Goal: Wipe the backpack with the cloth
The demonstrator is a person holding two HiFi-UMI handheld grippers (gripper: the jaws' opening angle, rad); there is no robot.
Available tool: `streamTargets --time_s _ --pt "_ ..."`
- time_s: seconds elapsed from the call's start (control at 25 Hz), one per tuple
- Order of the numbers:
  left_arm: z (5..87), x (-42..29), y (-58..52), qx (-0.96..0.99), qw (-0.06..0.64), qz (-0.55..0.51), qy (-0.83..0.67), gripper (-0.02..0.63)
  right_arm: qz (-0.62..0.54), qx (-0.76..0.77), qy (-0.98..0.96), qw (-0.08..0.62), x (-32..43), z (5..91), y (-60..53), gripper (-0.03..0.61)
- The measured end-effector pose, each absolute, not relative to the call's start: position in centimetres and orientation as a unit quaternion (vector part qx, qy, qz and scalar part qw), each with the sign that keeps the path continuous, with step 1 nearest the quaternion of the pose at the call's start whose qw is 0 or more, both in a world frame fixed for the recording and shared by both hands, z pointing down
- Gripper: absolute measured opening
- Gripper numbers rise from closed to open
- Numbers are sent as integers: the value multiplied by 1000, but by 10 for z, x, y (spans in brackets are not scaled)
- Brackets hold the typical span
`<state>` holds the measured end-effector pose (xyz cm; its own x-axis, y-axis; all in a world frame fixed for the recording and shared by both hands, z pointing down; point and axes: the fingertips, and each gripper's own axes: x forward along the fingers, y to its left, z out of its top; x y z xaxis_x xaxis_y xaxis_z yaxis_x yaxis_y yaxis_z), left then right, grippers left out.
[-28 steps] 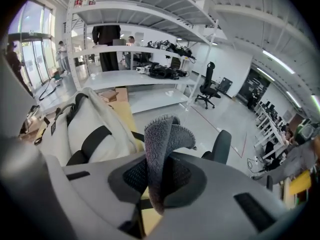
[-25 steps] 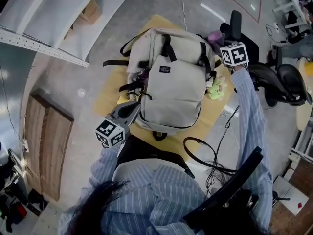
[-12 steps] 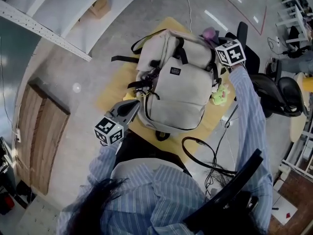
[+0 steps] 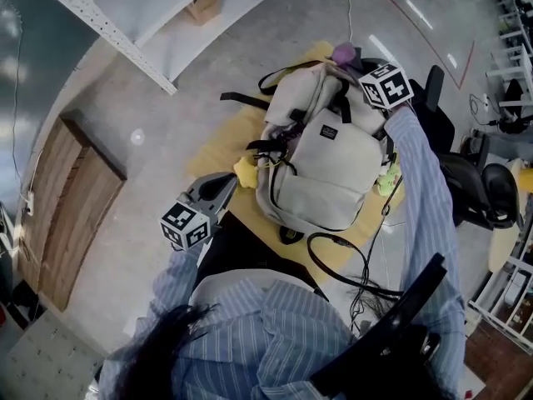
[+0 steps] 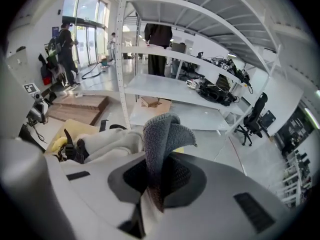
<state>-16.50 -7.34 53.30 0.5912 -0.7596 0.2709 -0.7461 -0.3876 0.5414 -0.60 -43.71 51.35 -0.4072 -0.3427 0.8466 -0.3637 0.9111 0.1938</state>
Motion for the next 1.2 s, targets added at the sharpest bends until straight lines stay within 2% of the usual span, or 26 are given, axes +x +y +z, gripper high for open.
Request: streamTargets --time_s 0.32,0.68,1.2 --pt "536 -192 -57 812 324 -20 -484 5 -10 159 -854 495 -83 519 -427 41" --pt "538 -211 -50 797 323 -28 -510 5 -25 127 -866 483 -135 515 -409 41" --pt "534 -185 -60 808 319 -23 -495 5 -6 80 -879 469 -143 529 -322 41"
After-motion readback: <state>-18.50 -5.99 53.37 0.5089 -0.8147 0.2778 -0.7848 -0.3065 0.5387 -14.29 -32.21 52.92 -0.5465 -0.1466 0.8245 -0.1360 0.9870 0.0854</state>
